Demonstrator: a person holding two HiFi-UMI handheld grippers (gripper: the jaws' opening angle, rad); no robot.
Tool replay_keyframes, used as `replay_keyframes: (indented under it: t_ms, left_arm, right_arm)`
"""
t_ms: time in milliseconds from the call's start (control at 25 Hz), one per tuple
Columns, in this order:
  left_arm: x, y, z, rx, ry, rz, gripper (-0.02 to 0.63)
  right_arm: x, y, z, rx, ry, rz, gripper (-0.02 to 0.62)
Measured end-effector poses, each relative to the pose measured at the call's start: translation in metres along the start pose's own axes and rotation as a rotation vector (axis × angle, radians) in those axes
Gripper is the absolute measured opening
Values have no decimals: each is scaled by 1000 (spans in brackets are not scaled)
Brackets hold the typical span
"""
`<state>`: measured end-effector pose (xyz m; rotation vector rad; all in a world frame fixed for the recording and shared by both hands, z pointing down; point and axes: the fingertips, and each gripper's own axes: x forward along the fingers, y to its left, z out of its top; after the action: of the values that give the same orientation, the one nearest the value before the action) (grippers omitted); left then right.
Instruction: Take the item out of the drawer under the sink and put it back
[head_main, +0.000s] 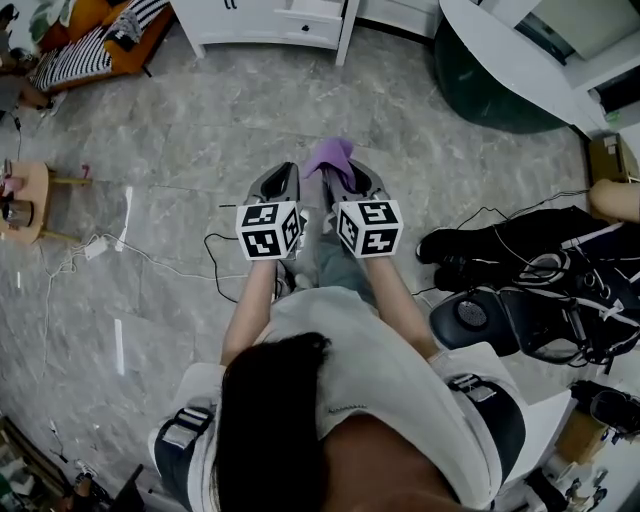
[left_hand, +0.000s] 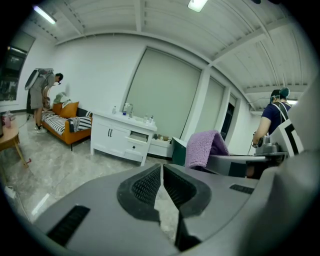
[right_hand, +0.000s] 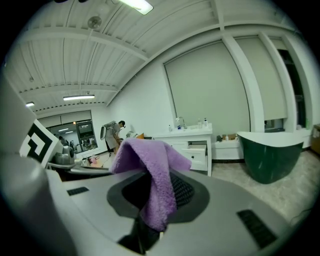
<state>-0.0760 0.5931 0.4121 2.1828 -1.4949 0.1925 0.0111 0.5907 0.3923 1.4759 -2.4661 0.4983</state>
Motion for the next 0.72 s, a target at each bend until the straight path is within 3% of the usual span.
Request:
replay_keyframes:
  t_ms: [720]
  left_arm:
    - [113,-4,49,-13,14,31,20]
  right_arm:
    - [81,-83,46,13,28,48,81]
